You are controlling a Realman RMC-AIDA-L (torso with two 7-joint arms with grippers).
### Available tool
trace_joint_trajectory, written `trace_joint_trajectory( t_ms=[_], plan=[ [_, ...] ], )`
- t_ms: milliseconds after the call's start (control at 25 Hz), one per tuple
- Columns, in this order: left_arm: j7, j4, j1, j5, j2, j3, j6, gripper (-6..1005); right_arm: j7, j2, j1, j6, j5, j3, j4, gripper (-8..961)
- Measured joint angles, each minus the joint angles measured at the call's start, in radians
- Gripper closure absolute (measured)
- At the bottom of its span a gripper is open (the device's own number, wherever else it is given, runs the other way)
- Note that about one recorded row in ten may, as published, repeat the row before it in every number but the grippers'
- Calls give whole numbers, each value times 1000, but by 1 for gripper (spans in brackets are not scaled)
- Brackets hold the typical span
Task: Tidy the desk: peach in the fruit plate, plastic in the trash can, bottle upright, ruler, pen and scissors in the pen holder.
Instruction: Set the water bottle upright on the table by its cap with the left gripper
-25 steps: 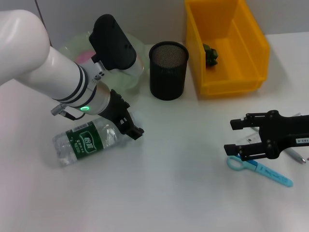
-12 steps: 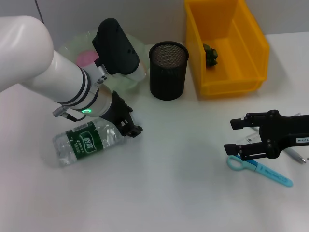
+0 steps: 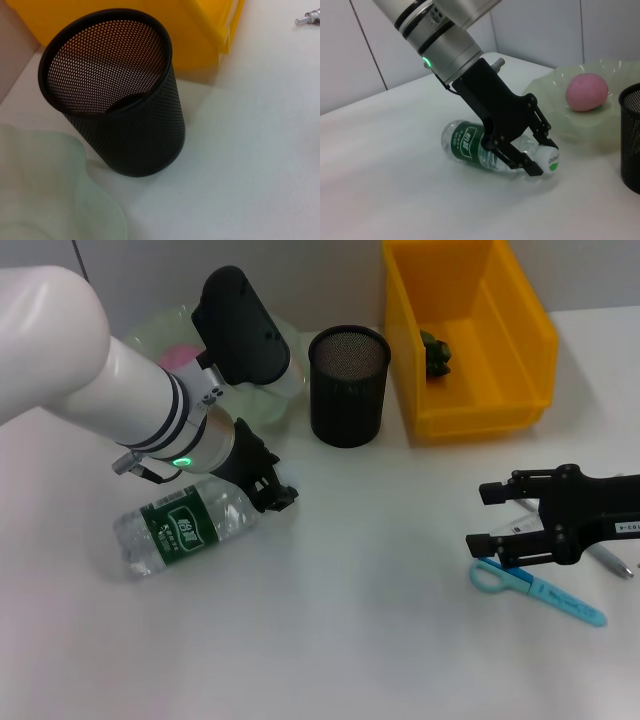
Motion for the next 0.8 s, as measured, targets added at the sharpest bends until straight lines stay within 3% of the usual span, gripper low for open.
trace_joint_trajectory(
  t_ms=[240,600,800],
  plan=[
    [-3,19,8,-4,0,-33,21,563,1,-1,1,4,1,0,2,168],
    [116,30,15,-77,10,-339,202,560,1,-3,8,6,2,0,1,168],
    [142,54,27,-78,12,-427,263,558,2,-3,12,6,2,0,1,169]
  ],
)
